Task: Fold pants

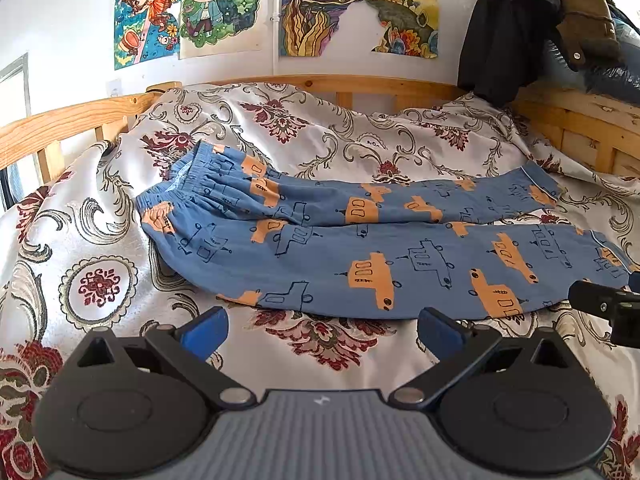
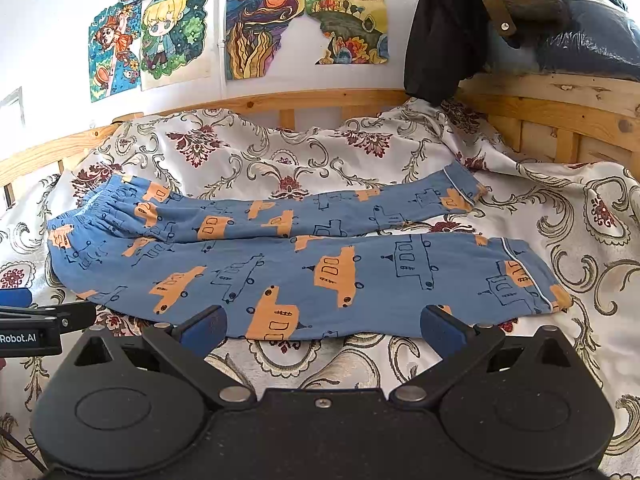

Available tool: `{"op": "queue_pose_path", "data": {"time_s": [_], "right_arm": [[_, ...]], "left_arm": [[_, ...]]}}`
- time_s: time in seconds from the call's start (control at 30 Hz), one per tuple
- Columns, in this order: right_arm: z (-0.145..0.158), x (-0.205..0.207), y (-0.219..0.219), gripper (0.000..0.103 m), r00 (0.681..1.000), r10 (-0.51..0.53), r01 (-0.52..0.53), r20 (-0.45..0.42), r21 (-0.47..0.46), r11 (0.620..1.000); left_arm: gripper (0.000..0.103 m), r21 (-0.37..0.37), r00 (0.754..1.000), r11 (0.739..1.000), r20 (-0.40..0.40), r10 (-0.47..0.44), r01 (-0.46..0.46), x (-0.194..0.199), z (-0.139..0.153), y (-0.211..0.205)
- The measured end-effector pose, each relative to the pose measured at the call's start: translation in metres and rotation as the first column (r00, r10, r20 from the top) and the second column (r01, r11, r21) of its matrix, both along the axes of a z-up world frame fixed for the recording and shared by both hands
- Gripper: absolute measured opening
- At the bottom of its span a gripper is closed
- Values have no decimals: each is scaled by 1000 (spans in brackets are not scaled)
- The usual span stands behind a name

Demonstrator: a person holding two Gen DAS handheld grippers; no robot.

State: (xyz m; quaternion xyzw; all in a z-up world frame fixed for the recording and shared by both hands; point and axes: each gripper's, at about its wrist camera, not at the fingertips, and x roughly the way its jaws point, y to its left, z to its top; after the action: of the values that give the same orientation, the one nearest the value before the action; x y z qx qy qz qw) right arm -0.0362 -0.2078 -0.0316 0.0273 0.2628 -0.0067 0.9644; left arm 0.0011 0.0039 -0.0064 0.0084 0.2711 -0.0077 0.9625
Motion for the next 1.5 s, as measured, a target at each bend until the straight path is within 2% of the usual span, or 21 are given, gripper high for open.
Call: {"op": "queue_pose_path", "data": {"time_s": [0.3, 0.47, 0.6, 0.8, 0.87, 1.0, 1.07, 1.13, 1.2, 1.3, 1.4, 1.5], "right_arm": [[3, 1, 4, 102, 1000, -18, 18, -10, -17, 1000], [5, 4, 2, 102, 999, -29, 28, -28, -32, 999], [12, 13, -9, 103, 998, -38, 38, -46, 6, 999], [29, 34, -31, 103, 999, -12, 15, -53, 55, 998], [35, 42, -36, 103, 999, 15, -13, -44, 65, 998], [46, 67, -49, 103, 991, 132, -130, -26, 49, 990], [49, 91, -58, 103, 977, 209, -208, -39, 32, 978], [51, 125, -69, 103, 954, 290, -289, -70, 27, 957], [51, 168, -79, 103, 914, 389, -387, -117, 40, 921], [48, 240, -93, 102, 868, 477, -482, -138, -4, 876], [43, 303, -90, 102, 816, 554, -569, -168, -63, 820], [33, 370, -82, 102, 754, 613, -632, -235, -4, 775]], "left_arm": [[103, 1, 1000, 1000, -25, 3, -3, 2, -3, 0], [103, -16, 997, 1000, -82, -11, 10, 11, -1, -2], [103, -8, 991, 1000, -131, -18, 17, 26, 6, -3], [103, -13, 975, 1000, -219, -24, 21, 67, 31, 0], [103, 0, 977, 1000, -212, -28, 28, 82, 45, 0], [103, 44, 983, 996, -168, -69, 77, 118, 72, 3], [103, 40, 975, 989, -177, -132, 141, 143, 81, 5], [103, 65, 961, 980, -218, -170, 188, 172, 85, 7], [103, 110, 944, 970, -276, -180, 217, 208, 85, 9], [103, 191, 946, 951, -265, -189, 244, 255, 83, 14], [103, 240, 925, 912, -273, -265, 332, 303, 76, 12], [103, 216, 870, 860, -302, -391, 462, 346, 62, 2]]}}
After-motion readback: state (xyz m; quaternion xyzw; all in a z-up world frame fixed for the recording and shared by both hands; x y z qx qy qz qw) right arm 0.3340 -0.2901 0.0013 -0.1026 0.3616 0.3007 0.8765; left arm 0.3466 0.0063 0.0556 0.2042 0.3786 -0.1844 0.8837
